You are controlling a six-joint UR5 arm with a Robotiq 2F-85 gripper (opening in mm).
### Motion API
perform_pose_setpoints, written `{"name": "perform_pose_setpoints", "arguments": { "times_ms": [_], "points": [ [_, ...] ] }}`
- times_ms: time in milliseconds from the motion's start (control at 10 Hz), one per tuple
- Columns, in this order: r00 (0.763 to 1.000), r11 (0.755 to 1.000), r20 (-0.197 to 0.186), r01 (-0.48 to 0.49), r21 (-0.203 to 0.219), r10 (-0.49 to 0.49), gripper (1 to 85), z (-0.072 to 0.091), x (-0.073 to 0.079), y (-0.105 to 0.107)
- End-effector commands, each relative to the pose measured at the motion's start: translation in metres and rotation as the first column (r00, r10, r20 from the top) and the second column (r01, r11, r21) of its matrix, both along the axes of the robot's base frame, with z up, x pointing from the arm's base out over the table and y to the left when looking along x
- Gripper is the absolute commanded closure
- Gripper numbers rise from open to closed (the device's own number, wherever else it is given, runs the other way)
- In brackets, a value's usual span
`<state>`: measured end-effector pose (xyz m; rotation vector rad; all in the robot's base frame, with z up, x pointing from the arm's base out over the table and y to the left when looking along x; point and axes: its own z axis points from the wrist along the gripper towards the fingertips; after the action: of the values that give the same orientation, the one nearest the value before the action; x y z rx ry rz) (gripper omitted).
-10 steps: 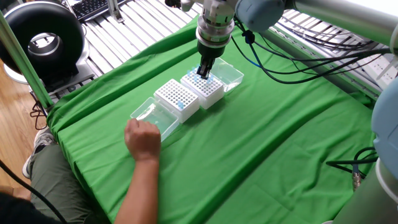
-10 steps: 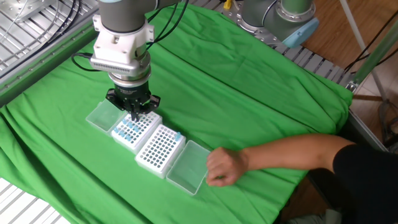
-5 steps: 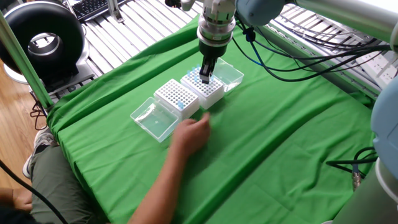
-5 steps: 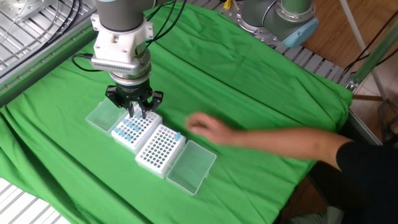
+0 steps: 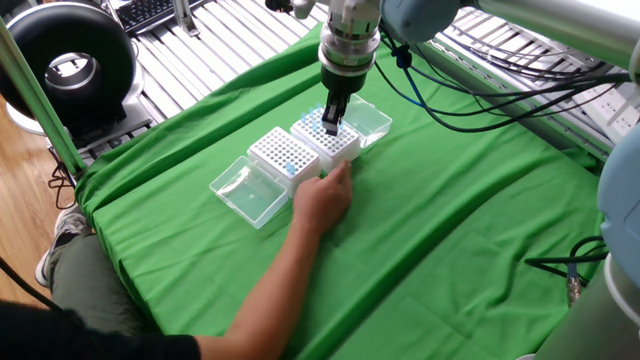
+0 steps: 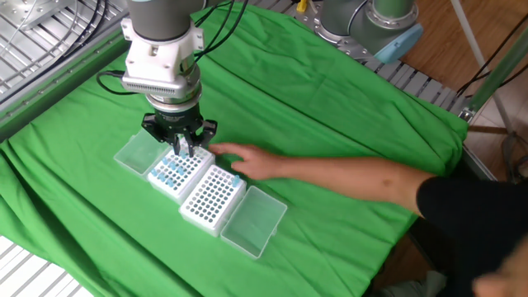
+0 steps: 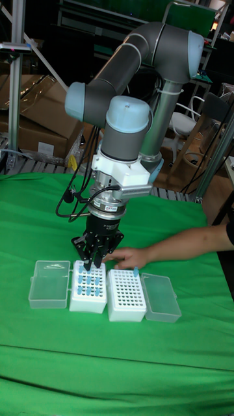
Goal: Insert a medium pipette tip into the holder for medium pipette tips
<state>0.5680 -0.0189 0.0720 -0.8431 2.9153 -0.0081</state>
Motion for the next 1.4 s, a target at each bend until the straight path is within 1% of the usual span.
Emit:
{"name": "perform_pose_setpoints", "arguments": {
  "times_ms": [0,200,500,600,800,900,1100,1300],
  "points": [
    [1.0,1.0,0.017,0.005,0.015,-0.005,55.3,-0.001,0.005,0.003],
    [1.0,1.0,0.023,0.005,0.018,-0.005,56.3,-0.003,0.007,0.003],
    [1.0,1.0,0.027,0.012,0.013,-0.013,64.7,-0.004,0.008,0.002],
    [1.0,1.0,0.029,0.012,0.013,-0.013,65.7,-0.004,0.008,0.002],
    [0.998,0.999,0.042,0.035,0.008,-0.036,76.7,-0.004,0.012,-0.001],
    [0.998,0.999,0.049,0.049,0.012,-0.05,83.3,-0.002,0.014,0.0],
    [0.998,0.998,0.027,0.06,-0.003,-0.059,84.7,0.004,0.008,-0.004],
    [0.998,0.998,-0.001,0.068,-0.016,-0.068,84.7,0.017,0.003,-0.005]
  ]
}}
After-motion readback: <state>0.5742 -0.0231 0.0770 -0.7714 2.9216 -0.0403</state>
